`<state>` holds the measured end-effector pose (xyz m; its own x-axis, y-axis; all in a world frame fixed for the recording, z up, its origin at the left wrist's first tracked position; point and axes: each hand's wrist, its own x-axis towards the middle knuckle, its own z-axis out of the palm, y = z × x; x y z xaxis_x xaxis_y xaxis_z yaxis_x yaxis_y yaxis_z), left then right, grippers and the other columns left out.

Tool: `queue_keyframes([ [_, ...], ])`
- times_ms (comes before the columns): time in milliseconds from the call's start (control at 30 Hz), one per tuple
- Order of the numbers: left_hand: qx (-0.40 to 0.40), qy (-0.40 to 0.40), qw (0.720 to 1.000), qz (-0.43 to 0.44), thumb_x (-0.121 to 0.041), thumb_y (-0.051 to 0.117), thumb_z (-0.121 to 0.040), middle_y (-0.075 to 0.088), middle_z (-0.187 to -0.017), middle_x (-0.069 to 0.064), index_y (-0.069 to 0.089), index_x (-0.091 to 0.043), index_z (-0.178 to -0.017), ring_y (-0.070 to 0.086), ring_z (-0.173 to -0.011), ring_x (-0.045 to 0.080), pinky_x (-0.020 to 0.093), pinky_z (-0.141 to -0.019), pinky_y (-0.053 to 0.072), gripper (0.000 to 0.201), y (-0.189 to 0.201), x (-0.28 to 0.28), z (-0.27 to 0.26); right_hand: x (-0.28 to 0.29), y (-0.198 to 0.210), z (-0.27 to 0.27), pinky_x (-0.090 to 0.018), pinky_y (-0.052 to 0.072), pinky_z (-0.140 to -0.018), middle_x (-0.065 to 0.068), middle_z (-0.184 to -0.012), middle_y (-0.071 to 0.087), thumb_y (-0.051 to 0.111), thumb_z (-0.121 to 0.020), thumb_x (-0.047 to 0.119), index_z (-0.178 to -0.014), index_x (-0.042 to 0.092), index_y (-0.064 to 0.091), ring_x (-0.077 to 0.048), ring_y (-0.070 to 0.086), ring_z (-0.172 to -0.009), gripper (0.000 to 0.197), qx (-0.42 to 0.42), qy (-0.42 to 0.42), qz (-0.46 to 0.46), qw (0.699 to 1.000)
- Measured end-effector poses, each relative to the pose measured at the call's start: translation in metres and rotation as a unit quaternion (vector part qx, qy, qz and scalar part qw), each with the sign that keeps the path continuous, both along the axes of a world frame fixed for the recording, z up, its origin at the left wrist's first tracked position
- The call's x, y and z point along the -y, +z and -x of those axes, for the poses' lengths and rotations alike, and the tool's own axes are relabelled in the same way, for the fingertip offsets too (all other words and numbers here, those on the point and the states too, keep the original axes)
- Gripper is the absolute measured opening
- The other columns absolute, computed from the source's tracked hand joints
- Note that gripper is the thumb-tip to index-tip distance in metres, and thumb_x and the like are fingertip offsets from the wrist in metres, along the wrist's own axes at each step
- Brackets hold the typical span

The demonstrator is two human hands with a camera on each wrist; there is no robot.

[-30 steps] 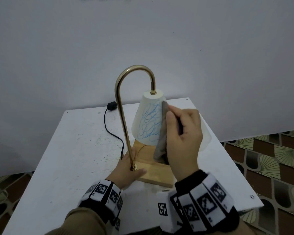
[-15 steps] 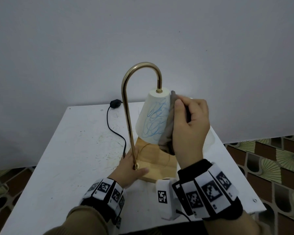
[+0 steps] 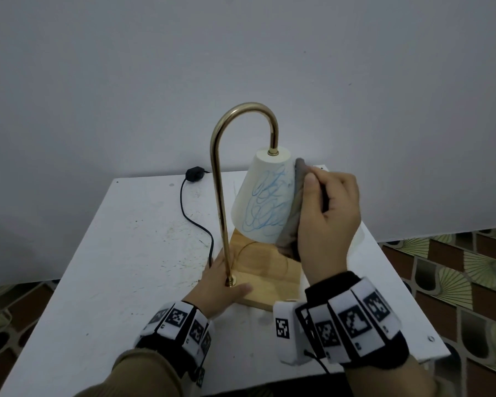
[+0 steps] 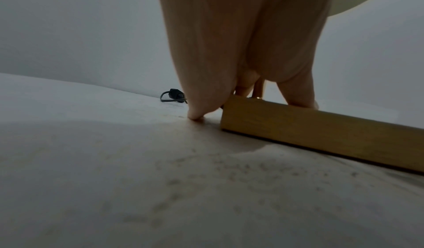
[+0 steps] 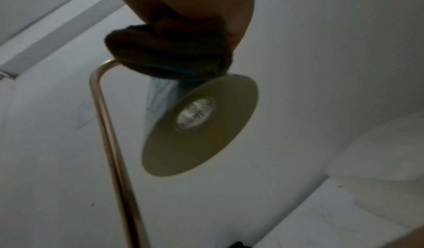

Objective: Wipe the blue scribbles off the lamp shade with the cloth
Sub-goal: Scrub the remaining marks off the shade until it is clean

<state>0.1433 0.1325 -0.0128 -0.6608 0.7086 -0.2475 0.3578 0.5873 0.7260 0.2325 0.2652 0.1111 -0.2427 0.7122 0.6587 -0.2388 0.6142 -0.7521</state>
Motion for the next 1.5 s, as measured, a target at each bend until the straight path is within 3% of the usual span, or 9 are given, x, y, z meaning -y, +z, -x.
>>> queue_keyframes([
  [133,0.003,-0.002,1.0,-0.009,-0.04,0.063,-0.085,0.006,-0.136,-0.025,-0.001,-0.026,-0.15,0.001,-0.142,0.007,0.031,-0.116,0.002,0.092,-0.001,0.001,0.001,0.01,0.011,0.003,-0.005,0.038,-0.078,0.01,-0.091,0.049,0.055,-0.091,0.002,-0.1,0.002,0.067,0.009,0.049,-0.087,0.015,-0.02,0.024,-0.017,0.999],
  [333,0.005,-0.006,1.0,-0.008,-0.039,0.063,-0.086,-0.002,-0.131,-0.027,-0.004,-0.024,-0.149,0.001,-0.123,-0.005,0.033,-0.116,0.002,0.094,0.002,0.0,-0.002,0.01,-0.022,-0.018,-0.007,0.038,-0.081,-0.002,-0.092,0.054,0.055,-0.091,0.001,-0.103,0.001,0.067,0.005,0.049,-0.089,0.018,0.012,0.034,-0.046,0.998],
  [533,0.014,-0.011,1.0,-0.005,-0.04,0.062,-0.086,-0.007,-0.133,-0.028,-0.009,-0.026,-0.148,-0.004,-0.129,-0.005,0.036,-0.118,0.001,0.096,0.001,0.001,0.0,-0.019,-0.024,-0.009,-0.002,0.035,-0.076,0.013,-0.087,0.053,0.054,-0.092,0.004,-0.092,0.012,0.066,0.01,0.05,-0.085,0.015,0.063,0.033,0.055,0.996],
  [700,0.008,-0.002,1.0,-0.007,-0.04,0.063,-0.086,0.002,-0.138,-0.025,-0.006,-0.024,-0.149,-0.002,-0.128,-0.006,0.031,-0.117,0.003,0.095,-0.002,0.0,0.0,-0.027,0.003,0.002,-0.003,0.037,-0.074,0.012,-0.085,0.057,0.056,-0.091,0.007,-0.087,0.019,0.065,0.01,0.051,-0.081,0.015,0.065,0.074,0.078,0.992],
  [800,0.004,0.007,1.0,-0.008,-0.04,0.064,-0.085,0.007,-0.146,-0.02,-0.003,-0.022,-0.15,0.0,-0.138,0.0,0.03,-0.117,0.003,0.095,-0.003,0.001,0.001,-0.014,0.014,0.001,-0.004,0.038,-0.076,0.003,-0.09,0.058,0.056,-0.091,0.006,-0.093,0.013,0.068,0.008,0.052,-0.084,0.014,0.025,0.081,0.044,0.995],
  [1000,0.002,0.002,1.0,-0.003,-0.041,0.065,-0.084,0.001,-0.149,-0.02,-0.003,-0.022,-0.15,-0.004,-0.144,0.009,0.033,-0.118,0.002,0.096,-0.003,0.0,0.001,0.0,-0.014,-0.022,-0.007,0.038,-0.081,0.006,-0.093,0.056,0.054,-0.091,0.002,-0.102,0.008,0.068,0.002,0.052,-0.089,0.019,0.014,0.071,-0.021,0.997],
  [1233,0.018,-0.006,1.0,0.013,-0.043,0.064,-0.085,-0.01,-0.156,-0.012,-0.007,-0.025,-0.149,-0.013,-0.145,0.014,0.046,-0.119,0.003,0.098,-0.002,0.001,0.002,-0.038,-0.025,-0.011,-0.004,0.036,-0.075,0.011,-0.086,0.057,0.054,-0.092,0.006,-0.09,0.015,0.066,0.008,0.052,-0.084,0.015,0.093,0.088,0.05,0.991],
  [1400,-0.004,0.001,1.0,0.005,-0.042,0.063,-0.085,-0.006,-0.156,-0.011,-0.006,-0.021,-0.149,-0.005,-0.142,0.005,0.036,-0.119,0.002,0.097,-0.001,-0.001,-0.002,-0.063,-0.007,0.006,-0.027,0.048,-0.082,0.003,-0.089,0.067,0.056,-0.09,0.011,-0.085,0.013,0.069,-0.012,0.061,-0.088,0.014,0.163,0.151,0.121,0.967],
  [1500,-0.008,-0.001,1.0,0.008,-0.041,0.063,-0.086,-0.006,-0.157,-0.01,-0.006,-0.02,-0.149,-0.005,-0.14,0.002,0.031,-0.117,0.002,0.096,0.002,-0.003,-0.004,-0.06,0.015,0.009,-0.029,0.051,-0.083,-0.004,-0.094,0.068,0.056,-0.09,0.01,-0.088,0.012,0.07,-0.015,0.063,-0.09,0.014,0.136,0.198,0.128,0.962],
])
